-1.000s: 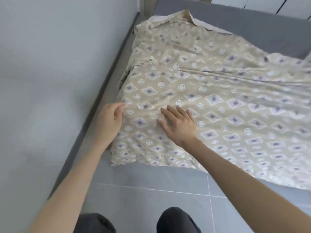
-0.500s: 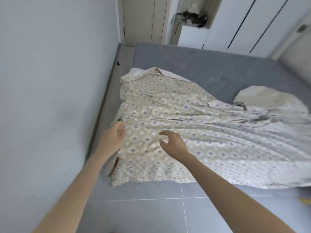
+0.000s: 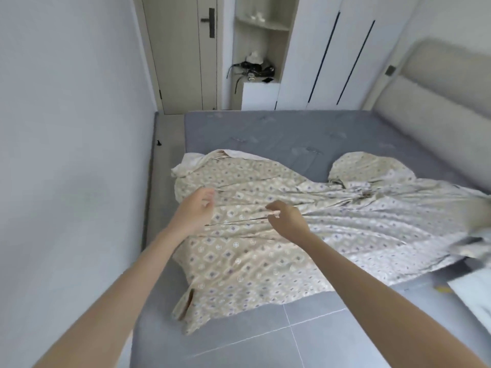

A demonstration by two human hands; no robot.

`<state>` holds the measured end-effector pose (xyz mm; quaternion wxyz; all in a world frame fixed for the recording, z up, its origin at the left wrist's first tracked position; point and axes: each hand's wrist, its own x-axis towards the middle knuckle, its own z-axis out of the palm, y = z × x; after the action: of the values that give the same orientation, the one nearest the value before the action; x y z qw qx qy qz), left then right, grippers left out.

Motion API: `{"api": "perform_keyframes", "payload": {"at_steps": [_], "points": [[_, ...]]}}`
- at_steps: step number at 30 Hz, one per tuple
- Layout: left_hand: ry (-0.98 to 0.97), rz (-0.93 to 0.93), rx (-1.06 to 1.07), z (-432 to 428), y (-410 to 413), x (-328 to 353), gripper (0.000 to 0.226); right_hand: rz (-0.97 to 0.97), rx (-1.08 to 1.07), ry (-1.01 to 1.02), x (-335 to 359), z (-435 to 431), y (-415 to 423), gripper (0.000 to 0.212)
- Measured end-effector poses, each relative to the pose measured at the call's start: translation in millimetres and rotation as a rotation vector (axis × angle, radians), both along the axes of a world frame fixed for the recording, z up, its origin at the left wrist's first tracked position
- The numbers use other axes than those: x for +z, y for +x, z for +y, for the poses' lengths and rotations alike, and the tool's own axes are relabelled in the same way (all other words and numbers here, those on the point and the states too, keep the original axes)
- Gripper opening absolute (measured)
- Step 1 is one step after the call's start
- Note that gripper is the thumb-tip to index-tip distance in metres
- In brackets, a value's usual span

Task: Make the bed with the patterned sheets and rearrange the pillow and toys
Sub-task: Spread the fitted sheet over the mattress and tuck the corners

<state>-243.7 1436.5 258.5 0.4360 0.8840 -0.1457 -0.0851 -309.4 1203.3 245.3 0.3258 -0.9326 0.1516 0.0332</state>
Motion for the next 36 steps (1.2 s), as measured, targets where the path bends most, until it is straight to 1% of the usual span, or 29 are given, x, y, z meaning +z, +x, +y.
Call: {"api": "perform_keyframes", "payload": {"at_steps": [6,10,15,17,21,24,28,31,36], "points": [[0.016,0.023,-0.075,20,36,13,0.023,-0.009,-0.079,0.019,5,14,23,0.031],[0.032,0.046,-0.099,28,64,7,0.026,0.001,-0.104,0.039,-3,18,49,0.031],[0.109,0.044,-0.111,39,116,-22,0.025,0.035,-0.071,0.064,-29,35,104,0.031],[0.154,0.072,-0.114,41,139,-40,0.026,0.059,-0.062,0.080,-42,42,125,0.032],[0.248,0.193,-0.194,43,174,-70,0.029,0.138,-0.071,0.125,-68,53,154,0.033],[0.285,0.252,-0.246,40,192,-91,0.029,0.210,-0.083,0.140,-87,57,163,0.033],[0.389,0.351,-0.379,27,211,-124,0.026,0.319,-0.213,0.231,-117,58,160,0.032],[0.469,0.363,-0.497,7,226,-143,0.027,0.378,-0.329,0.276,-138,56,149,0.032],[0.540,0.382,-0.791,-31,241,-160,0.029,0.397,-0.674,0.386,-153,54,120,0.034]]}}
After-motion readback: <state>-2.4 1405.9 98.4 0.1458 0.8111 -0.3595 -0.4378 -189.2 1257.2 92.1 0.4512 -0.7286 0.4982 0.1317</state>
